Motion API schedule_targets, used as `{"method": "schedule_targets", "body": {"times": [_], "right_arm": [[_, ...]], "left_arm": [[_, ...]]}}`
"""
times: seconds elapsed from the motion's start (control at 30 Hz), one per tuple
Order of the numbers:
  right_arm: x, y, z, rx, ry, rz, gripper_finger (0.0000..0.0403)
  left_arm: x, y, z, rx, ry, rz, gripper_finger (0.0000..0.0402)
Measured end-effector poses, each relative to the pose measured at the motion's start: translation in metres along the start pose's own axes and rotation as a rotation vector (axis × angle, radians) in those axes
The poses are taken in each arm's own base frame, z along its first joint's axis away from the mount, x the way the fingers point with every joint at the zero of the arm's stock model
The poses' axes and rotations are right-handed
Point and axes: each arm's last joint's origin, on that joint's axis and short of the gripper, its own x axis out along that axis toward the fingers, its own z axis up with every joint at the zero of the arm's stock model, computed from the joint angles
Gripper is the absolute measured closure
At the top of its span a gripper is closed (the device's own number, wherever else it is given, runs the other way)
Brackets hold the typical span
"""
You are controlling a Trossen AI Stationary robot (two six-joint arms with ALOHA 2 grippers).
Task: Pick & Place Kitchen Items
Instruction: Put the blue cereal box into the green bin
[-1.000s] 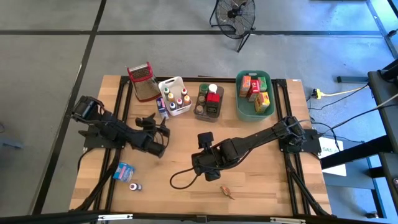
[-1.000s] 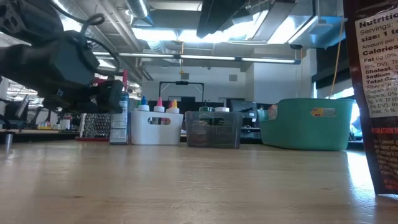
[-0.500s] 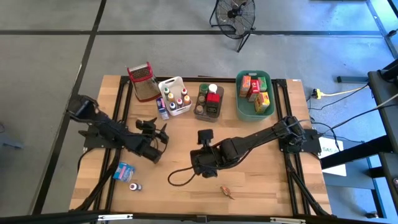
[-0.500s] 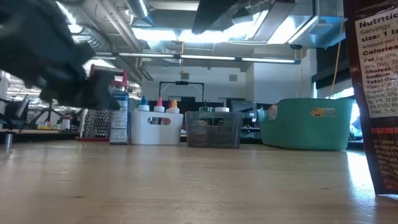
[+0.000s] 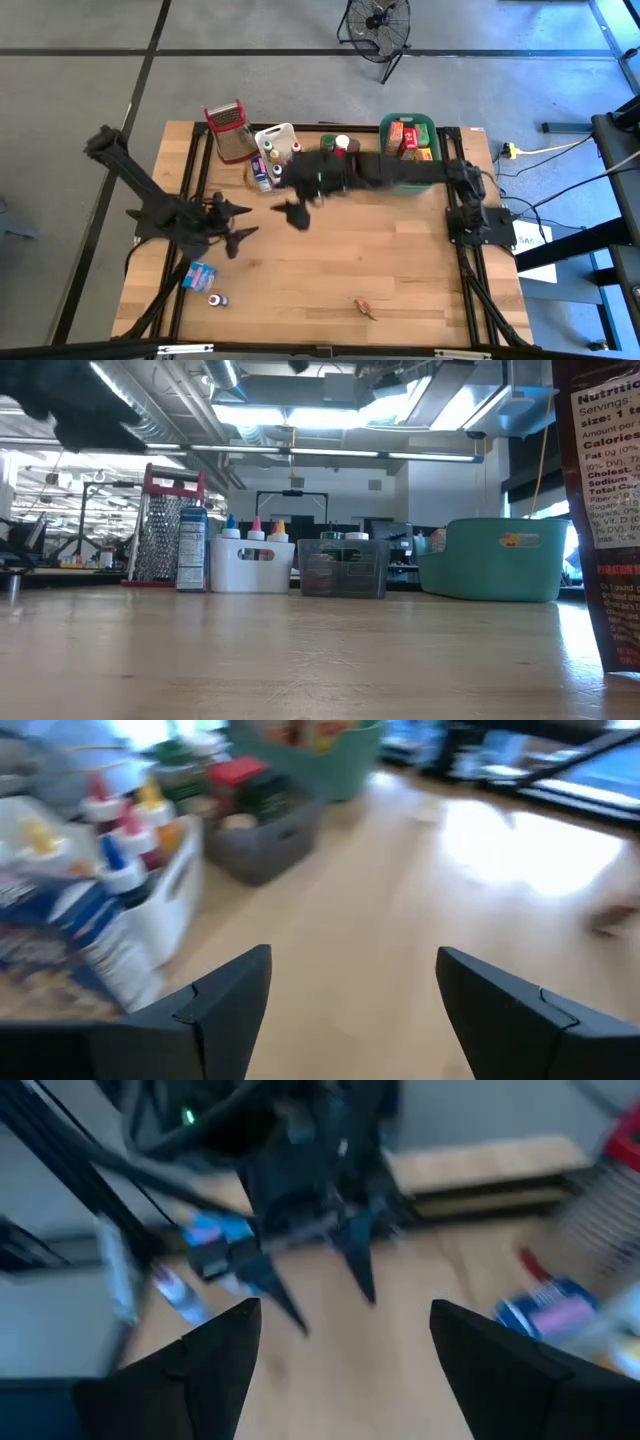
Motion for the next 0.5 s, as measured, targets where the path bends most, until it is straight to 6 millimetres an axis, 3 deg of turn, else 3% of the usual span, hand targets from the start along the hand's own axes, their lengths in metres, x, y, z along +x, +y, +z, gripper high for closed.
{"method": "schedule_targets", "body": {"times": [0.1,0.2,0.5], "right_arm": [[0.0,-0.032,0.016,0.059,-0.097,0.092,0.0109],[0.007,-0.054,0.023,0.076,-0.177,0.071,0.0109],[0.06,-0.081,0.016,0.09,-0.223,0.102,0.0109]], "left_arm": [[-0.018,0.004,0.007,0.01,-0.015,-0.121,0.0123],[-0.034,0.008,0.012,0.011,-0.043,-0.22,0.0123],[-0.063,0.024,0.022,0.005,-0.157,-0.336,0.0123]]}}
